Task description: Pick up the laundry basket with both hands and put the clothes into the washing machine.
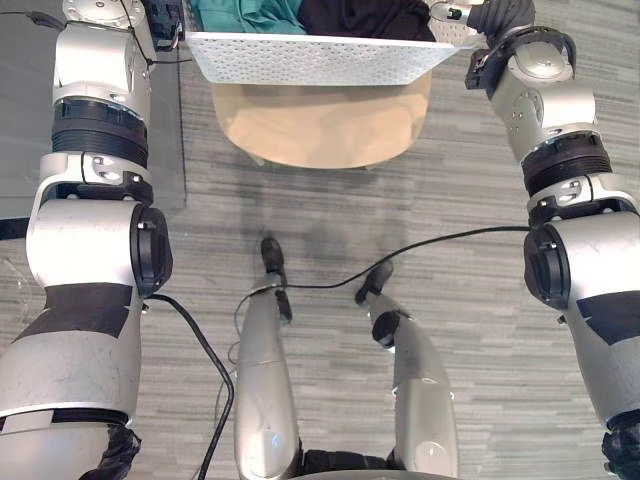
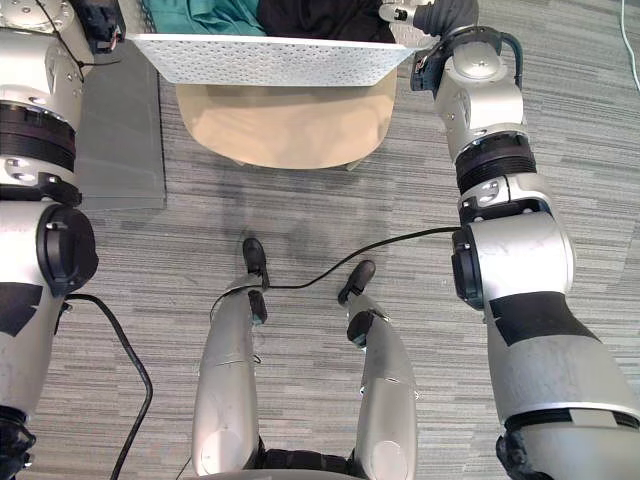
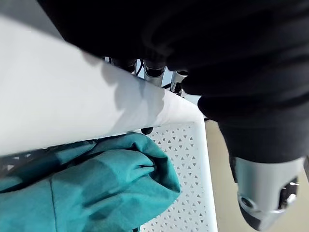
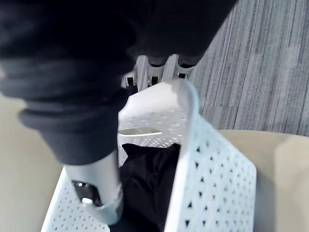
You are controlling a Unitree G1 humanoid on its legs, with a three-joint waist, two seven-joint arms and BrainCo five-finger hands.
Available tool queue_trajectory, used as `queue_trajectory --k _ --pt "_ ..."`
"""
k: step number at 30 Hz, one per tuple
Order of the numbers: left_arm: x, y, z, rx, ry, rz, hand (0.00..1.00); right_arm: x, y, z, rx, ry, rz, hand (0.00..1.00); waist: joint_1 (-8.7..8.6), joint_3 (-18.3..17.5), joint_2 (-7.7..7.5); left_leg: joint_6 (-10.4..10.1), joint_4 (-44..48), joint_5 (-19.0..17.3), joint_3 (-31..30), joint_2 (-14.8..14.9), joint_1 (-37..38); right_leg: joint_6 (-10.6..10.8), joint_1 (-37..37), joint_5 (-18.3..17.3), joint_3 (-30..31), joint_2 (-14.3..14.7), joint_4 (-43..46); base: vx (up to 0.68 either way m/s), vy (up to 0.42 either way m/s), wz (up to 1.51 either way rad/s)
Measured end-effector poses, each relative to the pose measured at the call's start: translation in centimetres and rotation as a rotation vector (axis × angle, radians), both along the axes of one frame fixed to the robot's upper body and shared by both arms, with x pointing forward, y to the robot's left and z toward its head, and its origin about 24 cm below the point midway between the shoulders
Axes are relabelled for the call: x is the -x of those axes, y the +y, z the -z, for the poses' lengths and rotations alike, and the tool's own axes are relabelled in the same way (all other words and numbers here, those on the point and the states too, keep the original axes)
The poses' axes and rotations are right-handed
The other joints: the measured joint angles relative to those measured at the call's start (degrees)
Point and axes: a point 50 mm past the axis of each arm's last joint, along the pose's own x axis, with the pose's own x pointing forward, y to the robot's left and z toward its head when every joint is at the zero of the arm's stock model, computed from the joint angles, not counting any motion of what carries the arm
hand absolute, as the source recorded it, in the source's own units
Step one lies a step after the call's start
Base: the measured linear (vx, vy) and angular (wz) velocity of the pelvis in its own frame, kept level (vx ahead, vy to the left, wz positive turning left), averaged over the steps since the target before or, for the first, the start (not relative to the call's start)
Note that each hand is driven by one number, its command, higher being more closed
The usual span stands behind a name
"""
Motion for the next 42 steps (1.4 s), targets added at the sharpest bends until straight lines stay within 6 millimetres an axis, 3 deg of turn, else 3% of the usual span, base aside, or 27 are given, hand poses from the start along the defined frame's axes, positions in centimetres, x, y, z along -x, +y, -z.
queue_trajectory --k 8,13,16,20,25,35,38,42 --pt "0.3 0.8 0.1 -0.138 -0.003 -0.162 0.00 0.1 -0.2 -0.3 -0.015 -0.037 0.031 0.00 0.45 0.0 0.01 0.0 1.6 -0.1 0.1 1.4 -1.0 -0.2 -1.0 0.1 0.6 0.9 0.8 -0.01 -0.021 -0.08" --pt "0.2 0.3 0.1 0.017 -0.041 -0.093 0.00 0.2 -0.6 -0.4 -0.061 -0.049 0.048 0.00 0.44 0.0 0.01 0.1 1.5 0.0 0.4 1.4 -0.8 -0.2 -1.1 0.1 0.6 0.8 1.2 0.00 0.000 0.00" --pt "1.8 -0.2 -2.3 0.129 -0.219 -0.017 0.00 0.3 -0.5 -0.6 -0.062 -0.057 0.043 0.00 0.43 0.0 0.01 0.1 1.2 0.0 0.7 1.3 -0.3 -0.2 -1.1 0.1 0.9 0.6 1.5 0.00 0.000 0.00" --pt "3.0 -0.2 -3.9 0.167 -0.326 -0.024 0.00 0.3 -0.6 -0.4 -0.065 -0.054 0.044 0.00 0.26 0.0 0.00 0.4 -0.1 0.5 1.6 0.7 1.0 -0.2 -0.9 0.1 1.1 0.0 1.6 0.00 0.000 0.00" --pt "3.1 -0.1 -4.1 0.050 -0.312 -0.112 0.00 0.3 -0.6 -0.4 -0.066 -0.056 0.047 0.00 0.25 0.0 0.00 0.4 -0.2 0.5 1.5 0.7 1.0 -0.2 -0.8 0.1 1.0 0.0 1.6 0.00 0.000 0.00" --pt "2.9 0.5 -3.7 0.045 -0.272 -0.104 0.00 0.2 -0.6 0.0 -0.056 -0.044 0.046 0.00 0.34 0.0 -0.02 0.4 -0.7 0.5 1.4 0.5 3.9 -0.2 2.3 0.1 0.7 -0.1 1.1 0.00 -0.003 0.03" --pt "2.4 1.2 -2.1 0.074 -0.242 -0.105 0.00 0.0 -1.0 1.0 -0.064 -0.023 0.053 0.00 0.27 0.0 -0.04 0.5 -1.8 0.5 1.7 0.0 7.6 -0.2 5.7 0.1 0.7 -0.3 0.3 0.00 -0.005 0.10" --pt "3.1 2.5 2.9 0.129 -0.266 -0.069 0.00 1.6 -3.4 3.1 -0.113 -0.108 0.070 0.00 0.31 -0.1 -0.13 0.5 -3.5 -0.3 2.6 -1.3 17.0 1.1 14.7 -1.7 0.5 -1.4 0.3 0.04 -0.007 0.22"
